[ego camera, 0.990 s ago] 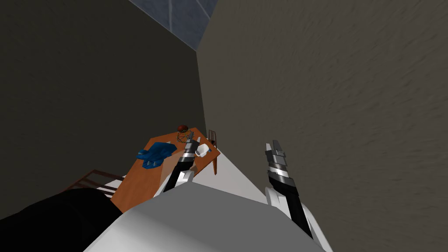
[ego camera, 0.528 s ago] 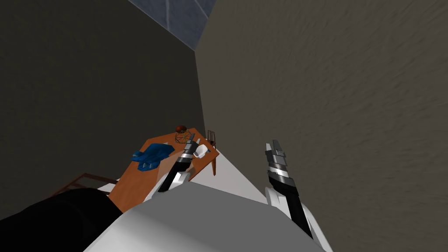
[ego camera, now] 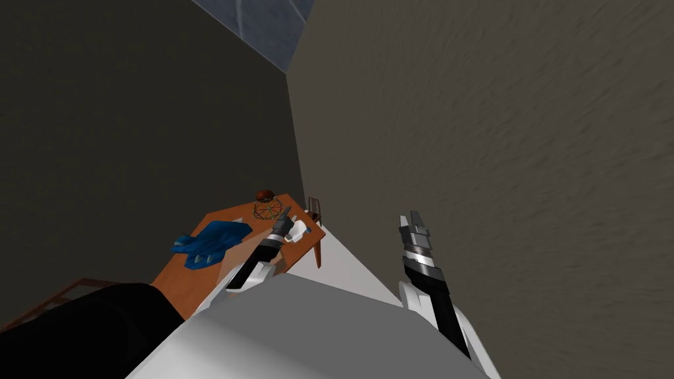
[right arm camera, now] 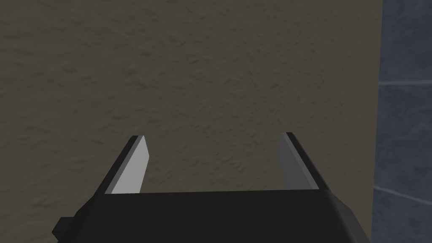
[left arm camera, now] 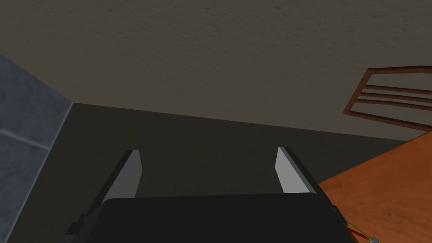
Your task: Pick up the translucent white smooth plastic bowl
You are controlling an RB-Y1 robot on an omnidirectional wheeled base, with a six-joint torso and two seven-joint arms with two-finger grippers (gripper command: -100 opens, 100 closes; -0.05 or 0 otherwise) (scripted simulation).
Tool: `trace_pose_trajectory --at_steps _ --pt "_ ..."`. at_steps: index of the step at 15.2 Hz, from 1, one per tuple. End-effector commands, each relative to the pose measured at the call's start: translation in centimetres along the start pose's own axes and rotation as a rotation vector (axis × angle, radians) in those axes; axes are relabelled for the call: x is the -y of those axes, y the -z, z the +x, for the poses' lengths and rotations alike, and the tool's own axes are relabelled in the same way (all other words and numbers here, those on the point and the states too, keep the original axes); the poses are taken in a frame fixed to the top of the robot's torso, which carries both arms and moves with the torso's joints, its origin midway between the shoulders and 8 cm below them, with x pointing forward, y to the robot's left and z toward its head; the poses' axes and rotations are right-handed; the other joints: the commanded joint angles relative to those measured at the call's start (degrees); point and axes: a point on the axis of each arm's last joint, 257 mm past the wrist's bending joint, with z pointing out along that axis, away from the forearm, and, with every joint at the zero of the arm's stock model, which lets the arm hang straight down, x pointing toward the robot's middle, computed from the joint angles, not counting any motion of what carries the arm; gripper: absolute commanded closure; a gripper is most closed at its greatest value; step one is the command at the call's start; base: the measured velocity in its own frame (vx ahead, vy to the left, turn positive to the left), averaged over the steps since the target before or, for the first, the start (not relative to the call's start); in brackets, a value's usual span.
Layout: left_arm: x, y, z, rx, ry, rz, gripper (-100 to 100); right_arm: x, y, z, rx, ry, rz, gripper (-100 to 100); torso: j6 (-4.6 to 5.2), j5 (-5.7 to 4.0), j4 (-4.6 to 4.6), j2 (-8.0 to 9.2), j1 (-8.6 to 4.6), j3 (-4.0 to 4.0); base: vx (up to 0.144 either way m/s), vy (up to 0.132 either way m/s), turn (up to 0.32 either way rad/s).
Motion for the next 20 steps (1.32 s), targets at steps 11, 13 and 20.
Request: trace_pose_trajectory --at_steps 11,13,20 --pt "-8.2 4.9 -7.6 0.152 0.041 -0.324 -100 0.0 0.0 0.0 0.000 0.000 0.000 0 0.00 0.00 -0.01 -0.04 0.01 -0.02 0.072 -0.039 -0.072" --pt "-8.4 5.0 -7.7 0.155 0.042 -0.334 -100 0.0 0.0 0.0 0.000 0.000 0.000 0 -0.01 -0.01 0.00 -0.01 -0.05 0.00 0.059 -0.044 -0.041" --pt "-13.2 10.7 -12.9 0.306 0.101 -0.542 -100 0.0 0.0 0.0 0.000 0.000 0.000 0 0.00 0.00 -0.01 -0.04 0.00 -0.02 0.080 -0.033 -0.079"
